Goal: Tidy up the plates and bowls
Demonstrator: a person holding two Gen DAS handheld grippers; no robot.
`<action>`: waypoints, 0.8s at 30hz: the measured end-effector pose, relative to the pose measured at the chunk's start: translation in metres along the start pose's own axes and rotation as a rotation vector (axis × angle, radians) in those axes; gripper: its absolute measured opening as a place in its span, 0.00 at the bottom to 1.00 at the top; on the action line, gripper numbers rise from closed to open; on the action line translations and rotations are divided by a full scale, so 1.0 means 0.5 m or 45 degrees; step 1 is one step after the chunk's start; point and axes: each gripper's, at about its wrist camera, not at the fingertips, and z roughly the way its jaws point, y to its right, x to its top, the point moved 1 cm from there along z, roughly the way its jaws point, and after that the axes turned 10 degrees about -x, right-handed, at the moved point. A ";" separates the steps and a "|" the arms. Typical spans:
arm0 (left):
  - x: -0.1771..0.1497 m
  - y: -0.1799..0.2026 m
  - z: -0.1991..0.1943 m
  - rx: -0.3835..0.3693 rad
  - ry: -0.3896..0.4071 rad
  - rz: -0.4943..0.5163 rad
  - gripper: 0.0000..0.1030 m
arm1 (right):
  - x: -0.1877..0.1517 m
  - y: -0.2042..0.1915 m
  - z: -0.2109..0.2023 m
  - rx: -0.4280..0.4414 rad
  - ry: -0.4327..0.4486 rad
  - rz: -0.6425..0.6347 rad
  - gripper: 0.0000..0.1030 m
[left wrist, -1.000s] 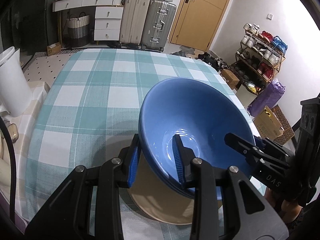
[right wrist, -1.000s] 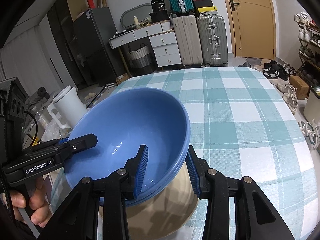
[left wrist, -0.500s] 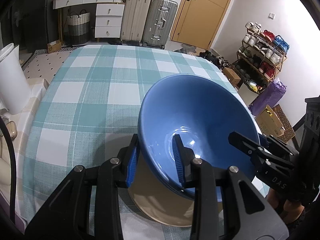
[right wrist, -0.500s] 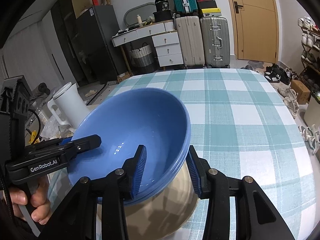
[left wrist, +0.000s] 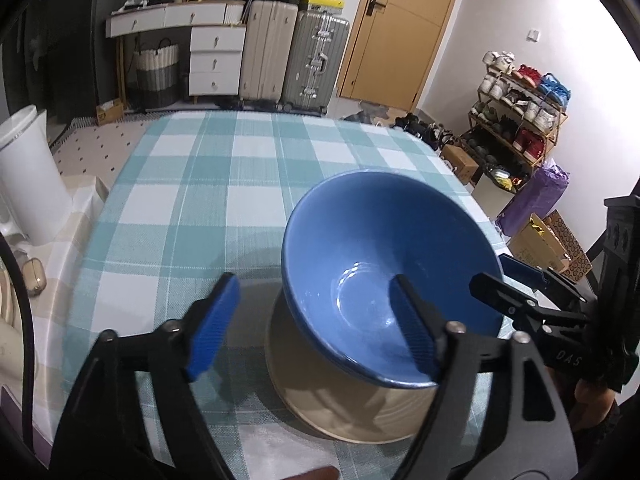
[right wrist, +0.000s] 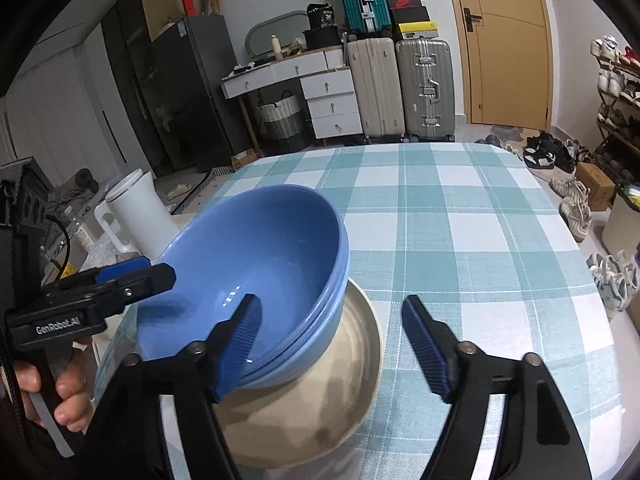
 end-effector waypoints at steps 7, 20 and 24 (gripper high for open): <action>-0.023 0.003 -0.046 0.019 0.082 0.073 1.00 | -0.008 -0.008 -0.025 0.025 0.114 -0.124 0.99; -0.117 -0.044 -0.103 0.084 0.207 0.161 0.99 | -0.066 -0.019 -0.053 0.139 0.267 -0.283 0.99; -0.143 -0.055 -0.101 0.049 0.242 0.171 0.99 | -0.084 -0.006 -0.054 0.187 0.304 -0.272 0.99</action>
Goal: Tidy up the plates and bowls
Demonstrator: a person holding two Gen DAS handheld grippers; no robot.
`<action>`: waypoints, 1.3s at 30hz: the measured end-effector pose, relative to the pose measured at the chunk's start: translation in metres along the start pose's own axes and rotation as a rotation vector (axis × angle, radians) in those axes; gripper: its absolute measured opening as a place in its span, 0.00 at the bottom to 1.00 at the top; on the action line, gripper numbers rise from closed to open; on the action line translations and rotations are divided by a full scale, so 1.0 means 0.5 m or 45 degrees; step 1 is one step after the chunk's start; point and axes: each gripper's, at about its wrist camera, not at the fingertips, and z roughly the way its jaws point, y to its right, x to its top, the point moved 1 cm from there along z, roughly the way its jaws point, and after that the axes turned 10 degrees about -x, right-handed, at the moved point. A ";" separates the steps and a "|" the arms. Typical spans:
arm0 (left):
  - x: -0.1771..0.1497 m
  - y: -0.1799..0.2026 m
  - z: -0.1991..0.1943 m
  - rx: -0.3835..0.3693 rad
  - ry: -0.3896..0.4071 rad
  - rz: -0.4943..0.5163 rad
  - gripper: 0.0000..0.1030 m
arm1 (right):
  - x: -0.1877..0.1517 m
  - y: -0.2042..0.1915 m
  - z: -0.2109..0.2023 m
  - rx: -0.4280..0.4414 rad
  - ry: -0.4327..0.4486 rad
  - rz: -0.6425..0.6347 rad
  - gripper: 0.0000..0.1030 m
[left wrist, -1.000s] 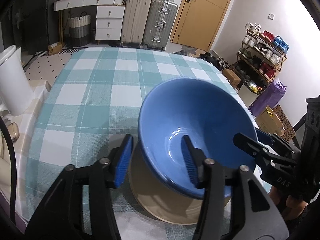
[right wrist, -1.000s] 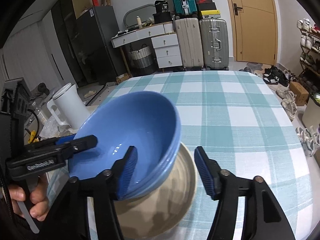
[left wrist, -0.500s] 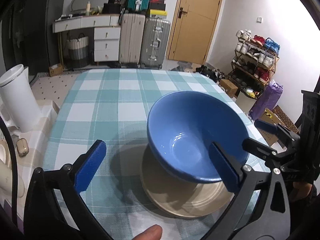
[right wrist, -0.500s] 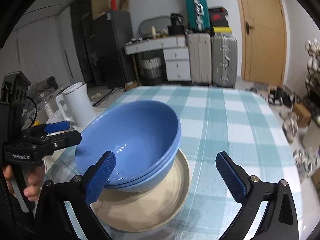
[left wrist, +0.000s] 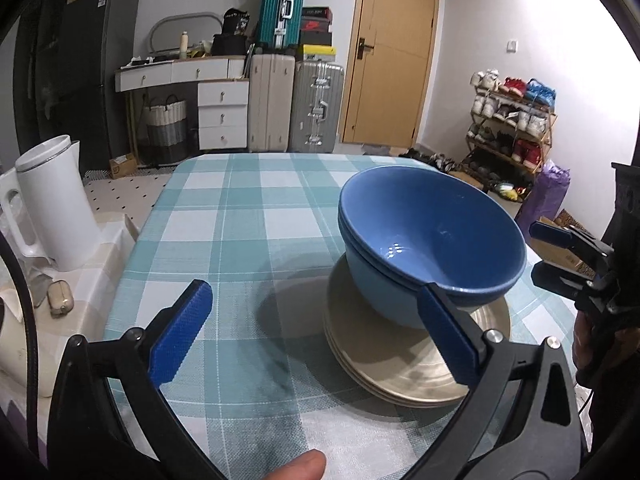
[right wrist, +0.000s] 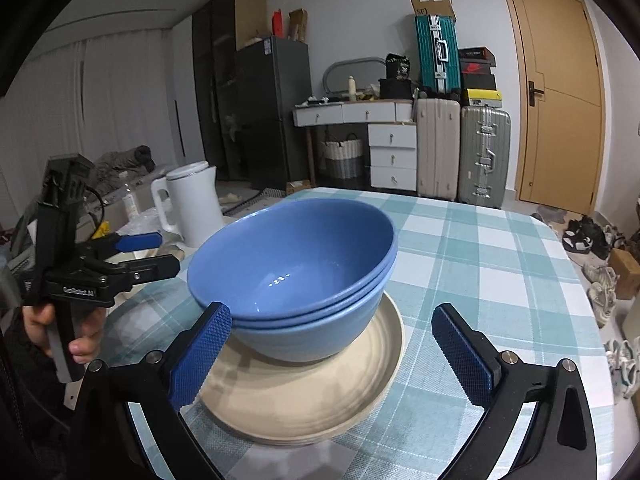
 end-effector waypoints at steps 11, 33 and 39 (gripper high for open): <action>-0.056 0.017 0.018 -0.054 0.056 0.091 0.99 | -0.056 0.025 -0.012 0.063 0.060 0.013 0.99; -0.070 0.007 0.024 -0.091 0.133 0.098 0.99 | -0.074 0.036 -0.035 0.083 0.191 0.020 1.00; -0.070 0.005 0.023 -0.083 0.143 0.094 0.99 | -0.076 0.022 -0.035 0.075 0.194 -0.023 1.00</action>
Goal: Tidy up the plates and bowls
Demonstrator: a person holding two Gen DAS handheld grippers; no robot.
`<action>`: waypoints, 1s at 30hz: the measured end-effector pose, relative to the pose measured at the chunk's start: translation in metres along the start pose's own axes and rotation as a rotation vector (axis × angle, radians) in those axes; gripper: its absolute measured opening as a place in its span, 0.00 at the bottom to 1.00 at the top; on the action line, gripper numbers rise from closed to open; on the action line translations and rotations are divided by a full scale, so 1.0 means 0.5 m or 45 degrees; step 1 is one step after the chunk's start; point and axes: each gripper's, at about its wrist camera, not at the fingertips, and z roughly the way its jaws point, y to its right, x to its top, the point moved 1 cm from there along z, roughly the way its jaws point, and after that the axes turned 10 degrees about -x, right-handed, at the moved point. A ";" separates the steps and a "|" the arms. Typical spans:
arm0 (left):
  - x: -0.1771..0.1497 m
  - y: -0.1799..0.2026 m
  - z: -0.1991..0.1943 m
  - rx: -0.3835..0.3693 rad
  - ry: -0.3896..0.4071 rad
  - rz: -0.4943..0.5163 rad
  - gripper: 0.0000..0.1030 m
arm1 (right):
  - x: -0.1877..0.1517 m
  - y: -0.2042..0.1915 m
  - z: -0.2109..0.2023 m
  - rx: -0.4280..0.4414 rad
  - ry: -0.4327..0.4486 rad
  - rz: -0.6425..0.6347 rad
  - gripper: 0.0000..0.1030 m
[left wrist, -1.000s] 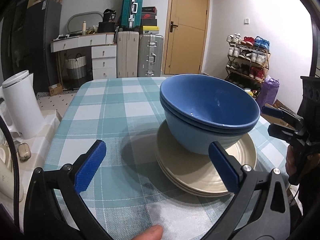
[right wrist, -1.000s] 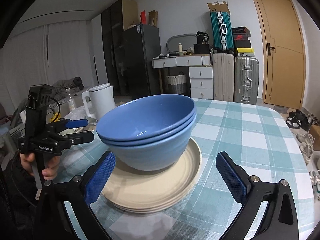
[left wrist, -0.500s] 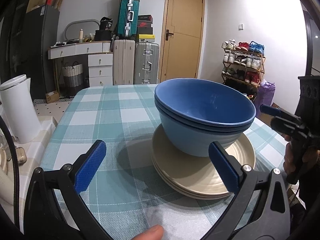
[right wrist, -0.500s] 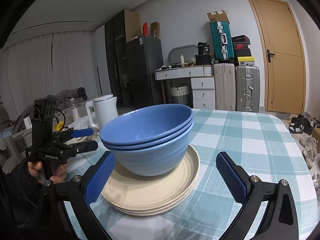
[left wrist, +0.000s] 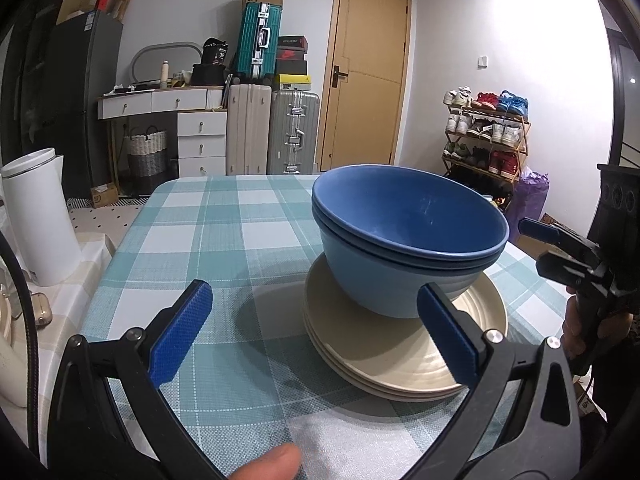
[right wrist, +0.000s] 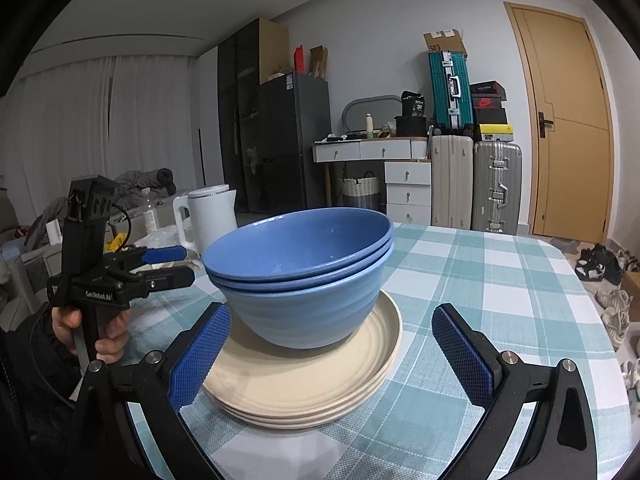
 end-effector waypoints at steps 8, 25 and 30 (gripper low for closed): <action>-0.001 0.005 0.003 -0.003 0.003 0.016 0.99 | -0.001 -0.002 0.003 0.002 -0.002 0.003 1.00; -0.002 0.008 0.004 -0.008 0.002 0.008 0.99 | -0.003 0.000 0.006 0.004 -0.009 0.007 1.00; -0.003 0.007 0.004 -0.011 0.003 0.009 0.99 | -0.005 0.000 0.007 0.005 -0.011 0.008 1.00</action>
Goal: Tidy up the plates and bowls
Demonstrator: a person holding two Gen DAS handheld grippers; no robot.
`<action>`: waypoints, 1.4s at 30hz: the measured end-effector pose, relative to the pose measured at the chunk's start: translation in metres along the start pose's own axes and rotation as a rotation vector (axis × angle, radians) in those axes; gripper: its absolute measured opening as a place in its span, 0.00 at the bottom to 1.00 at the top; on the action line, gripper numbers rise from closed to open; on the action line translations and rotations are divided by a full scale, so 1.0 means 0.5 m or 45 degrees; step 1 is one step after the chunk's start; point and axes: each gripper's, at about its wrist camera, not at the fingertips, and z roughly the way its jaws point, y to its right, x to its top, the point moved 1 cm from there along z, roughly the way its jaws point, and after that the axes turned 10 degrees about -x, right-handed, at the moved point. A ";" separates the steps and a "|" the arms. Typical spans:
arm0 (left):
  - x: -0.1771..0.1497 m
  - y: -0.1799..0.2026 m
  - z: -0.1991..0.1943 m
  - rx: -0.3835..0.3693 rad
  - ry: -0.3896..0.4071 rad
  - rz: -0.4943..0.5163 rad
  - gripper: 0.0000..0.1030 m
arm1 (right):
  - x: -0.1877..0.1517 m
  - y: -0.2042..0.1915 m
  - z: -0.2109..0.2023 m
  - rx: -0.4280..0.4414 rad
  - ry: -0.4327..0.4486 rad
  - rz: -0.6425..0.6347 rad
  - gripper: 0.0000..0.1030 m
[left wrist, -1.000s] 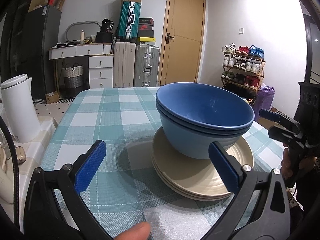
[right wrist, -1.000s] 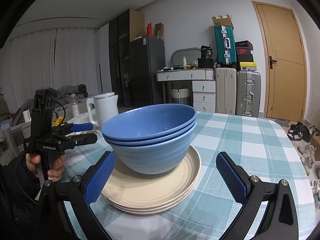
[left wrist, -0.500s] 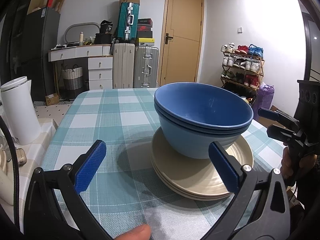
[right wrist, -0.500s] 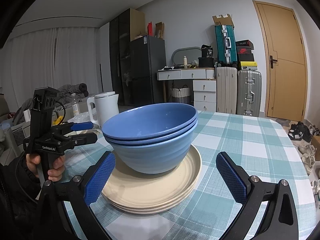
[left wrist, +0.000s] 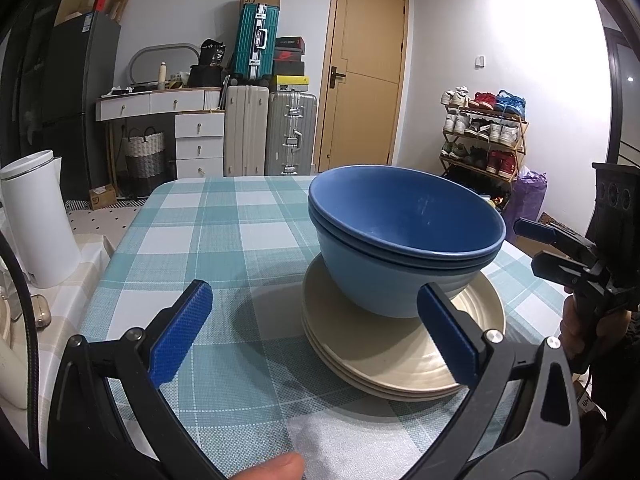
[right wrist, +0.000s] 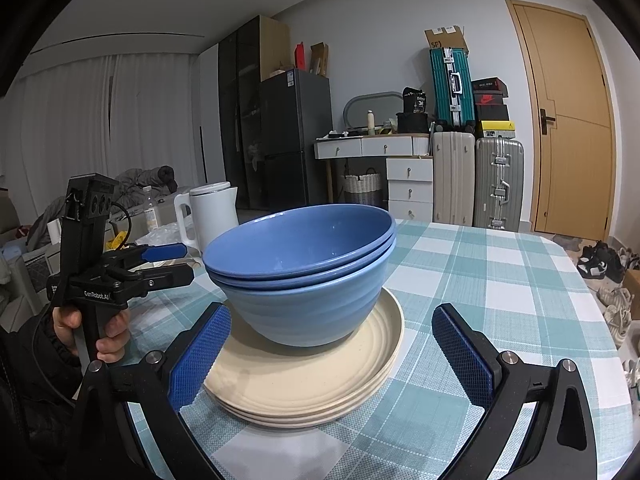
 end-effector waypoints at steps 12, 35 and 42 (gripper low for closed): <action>-0.001 -0.001 0.000 0.000 0.001 -0.001 0.99 | -0.004 -0.001 0.000 -0.004 -0.002 -0.008 1.00; -0.001 -0.002 -0.005 0.000 0.004 -0.008 0.99 | -0.005 0.000 0.000 0.001 -0.008 -0.006 1.00; -0.002 -0.002 -0.005 0.002 0.004 -0.008 0.99 | -0.004 0.000 0.001 0.001 -0.008 -0.006 1.00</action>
